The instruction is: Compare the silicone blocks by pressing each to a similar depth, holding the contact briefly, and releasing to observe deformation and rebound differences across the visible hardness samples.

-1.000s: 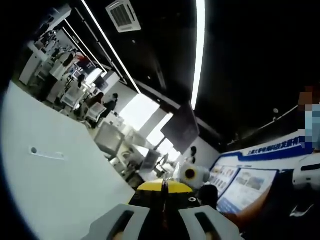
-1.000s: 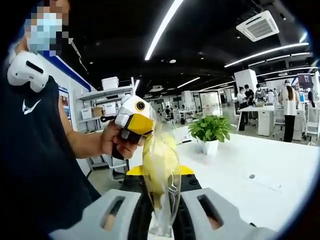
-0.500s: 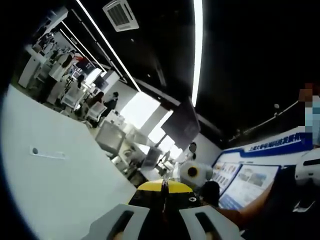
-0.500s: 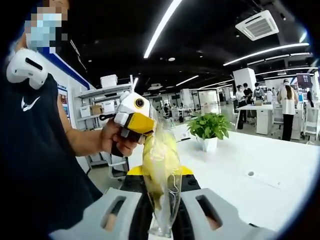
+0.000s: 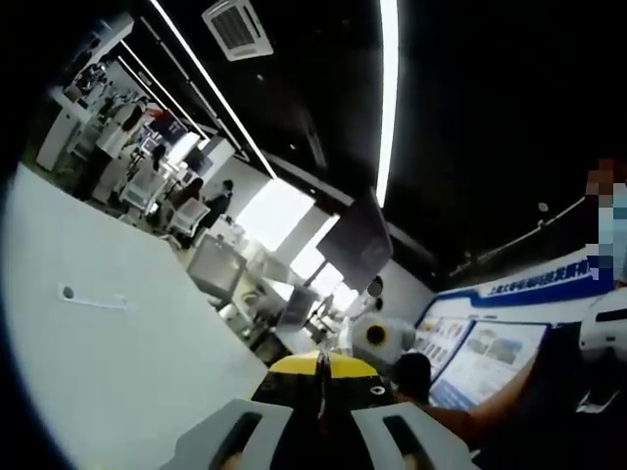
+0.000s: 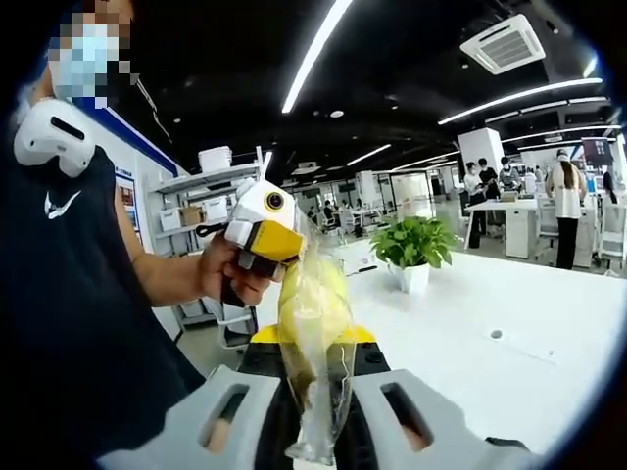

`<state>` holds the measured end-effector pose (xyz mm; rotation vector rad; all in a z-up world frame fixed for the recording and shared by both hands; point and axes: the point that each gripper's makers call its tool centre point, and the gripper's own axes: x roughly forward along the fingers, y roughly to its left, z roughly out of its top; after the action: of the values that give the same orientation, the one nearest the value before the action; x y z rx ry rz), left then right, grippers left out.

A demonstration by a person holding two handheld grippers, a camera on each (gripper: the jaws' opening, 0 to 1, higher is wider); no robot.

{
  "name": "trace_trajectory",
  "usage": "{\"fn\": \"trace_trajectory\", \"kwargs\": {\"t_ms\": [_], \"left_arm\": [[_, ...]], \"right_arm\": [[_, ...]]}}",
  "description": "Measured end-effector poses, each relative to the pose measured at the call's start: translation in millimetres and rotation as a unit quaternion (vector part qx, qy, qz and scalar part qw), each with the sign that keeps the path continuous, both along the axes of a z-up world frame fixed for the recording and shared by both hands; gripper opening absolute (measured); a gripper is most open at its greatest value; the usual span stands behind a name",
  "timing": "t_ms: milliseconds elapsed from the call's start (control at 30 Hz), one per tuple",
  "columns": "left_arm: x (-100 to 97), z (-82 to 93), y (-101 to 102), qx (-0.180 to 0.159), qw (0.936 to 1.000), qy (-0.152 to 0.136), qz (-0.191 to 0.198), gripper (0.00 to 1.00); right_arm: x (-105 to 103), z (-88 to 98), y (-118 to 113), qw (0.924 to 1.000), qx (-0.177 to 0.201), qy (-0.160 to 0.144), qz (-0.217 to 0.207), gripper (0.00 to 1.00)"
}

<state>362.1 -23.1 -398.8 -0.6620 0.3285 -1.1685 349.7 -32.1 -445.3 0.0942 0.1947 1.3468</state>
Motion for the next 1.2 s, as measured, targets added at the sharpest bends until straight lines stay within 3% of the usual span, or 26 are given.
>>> {"fn": "trace_trajectory", "kwargs": {"t_ms": [1200], "left_arm": [[1.8,-6.6,4.6,0.002,1.0000,0.004,0.004,0.00]], "right_arm": [[-0.1,-7.0,5.0,0.9998,0.001,0.015,0.008,0.01]]}}
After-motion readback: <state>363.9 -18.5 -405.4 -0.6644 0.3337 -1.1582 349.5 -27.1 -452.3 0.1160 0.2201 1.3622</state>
